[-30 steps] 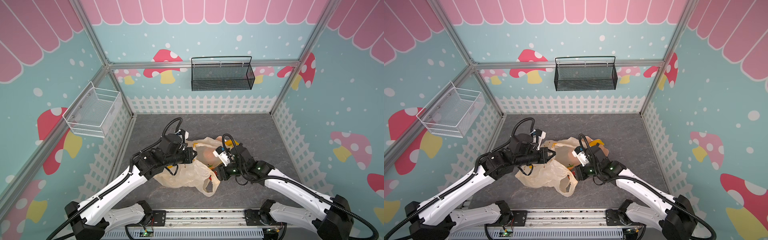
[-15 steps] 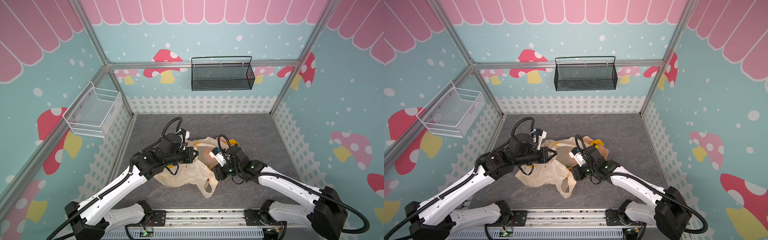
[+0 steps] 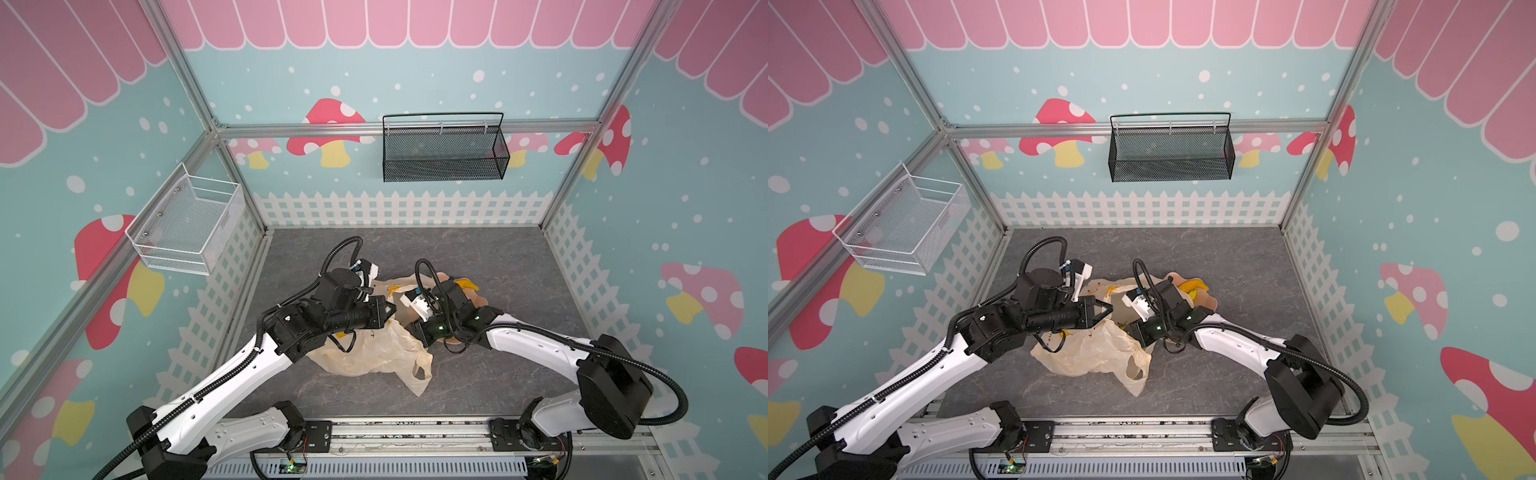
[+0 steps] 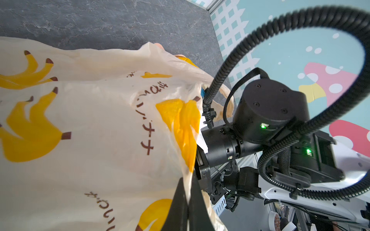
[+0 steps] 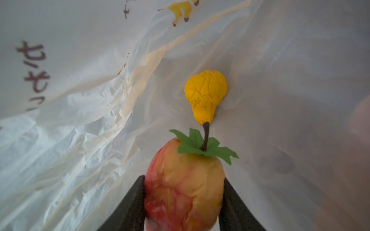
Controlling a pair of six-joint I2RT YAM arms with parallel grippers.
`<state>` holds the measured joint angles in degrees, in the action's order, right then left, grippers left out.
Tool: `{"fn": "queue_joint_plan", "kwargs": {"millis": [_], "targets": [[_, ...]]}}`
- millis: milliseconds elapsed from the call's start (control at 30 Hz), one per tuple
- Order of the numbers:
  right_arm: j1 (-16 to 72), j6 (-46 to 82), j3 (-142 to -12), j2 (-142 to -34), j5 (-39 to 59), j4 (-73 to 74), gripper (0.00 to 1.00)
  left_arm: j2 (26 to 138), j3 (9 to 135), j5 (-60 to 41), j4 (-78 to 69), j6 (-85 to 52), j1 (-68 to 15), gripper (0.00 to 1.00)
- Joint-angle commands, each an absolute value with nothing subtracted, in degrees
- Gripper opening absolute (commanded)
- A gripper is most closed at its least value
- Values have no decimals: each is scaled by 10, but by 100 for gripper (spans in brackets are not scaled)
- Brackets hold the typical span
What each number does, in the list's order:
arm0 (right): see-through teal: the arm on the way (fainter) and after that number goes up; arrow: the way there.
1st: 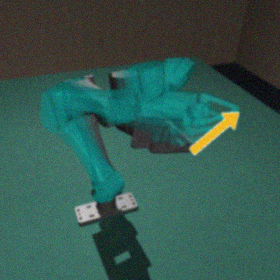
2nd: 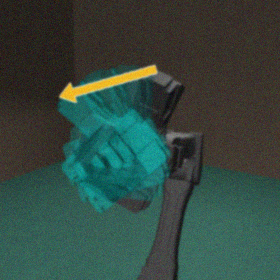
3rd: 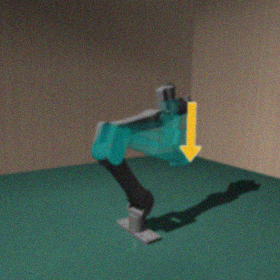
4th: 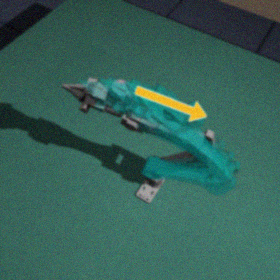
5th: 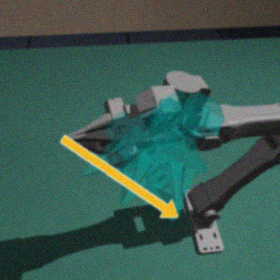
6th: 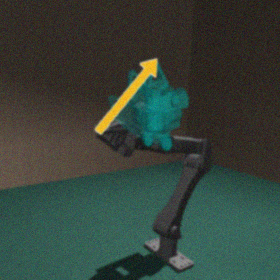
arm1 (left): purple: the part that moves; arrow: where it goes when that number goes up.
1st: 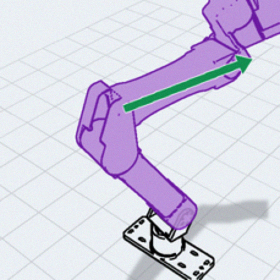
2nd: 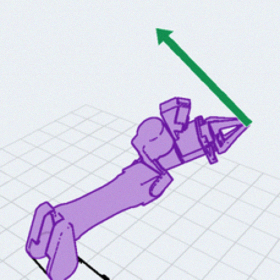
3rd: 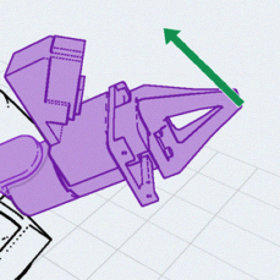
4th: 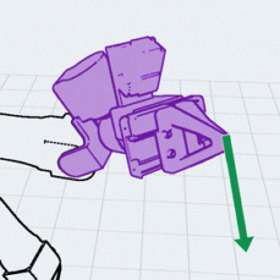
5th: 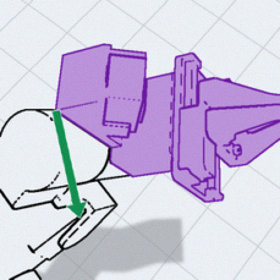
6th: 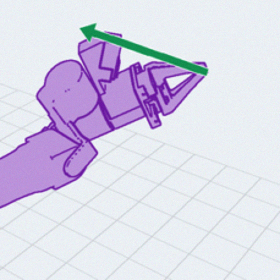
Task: Place the fruits into the plastic bag
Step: 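Lower the strawberry into the bag beside the mango and open the right gripper, then withdraw the right gripper from the bag back toward the bowl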
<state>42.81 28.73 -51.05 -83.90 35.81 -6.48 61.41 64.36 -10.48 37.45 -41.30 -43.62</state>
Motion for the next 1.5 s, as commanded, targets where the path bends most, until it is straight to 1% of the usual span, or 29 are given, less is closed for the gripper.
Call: {"fn": "queue_joint_plan", "kwargs": {"millis": [0, 133, 300, 533, 600, 767, 1000, 1033, 1467], "targets": [[432, 284, -541, -862, 407, -34, 42, 595, 634, -87, 377, -424, -437, 1], [434, 286, -549, -880, 432, -31, 43, 588, 629, -75, 381, -429, -437, 1], [440, 284, -571, -907, 471, -39, 48, 586, 625, -72, 380, -430, -437, 1], [464, 253, -635, -960, 461, -124, 50, 584, 624, -68, 380, -427, -437, 2], [468, 251, -645, -966, 461, -134, 54, 583, 623, -66, 380, -427, -437, 2], [473, 254, -653, -968, 464, -140, 68, 575, 618, -62, 381, -427, -436, 1], [472, 248, -662, -962, 457, -164, 75, 567, 608, -59, 382, -430, -435, 2], [472, 247, -664, -961, 456, -168, 80, 566, 607, -58, 382, -430, -435, 1], [469, 234, -657, -901, 394, -234, 81, 551, 595, -40, 390, -434, -427, 1]]}}
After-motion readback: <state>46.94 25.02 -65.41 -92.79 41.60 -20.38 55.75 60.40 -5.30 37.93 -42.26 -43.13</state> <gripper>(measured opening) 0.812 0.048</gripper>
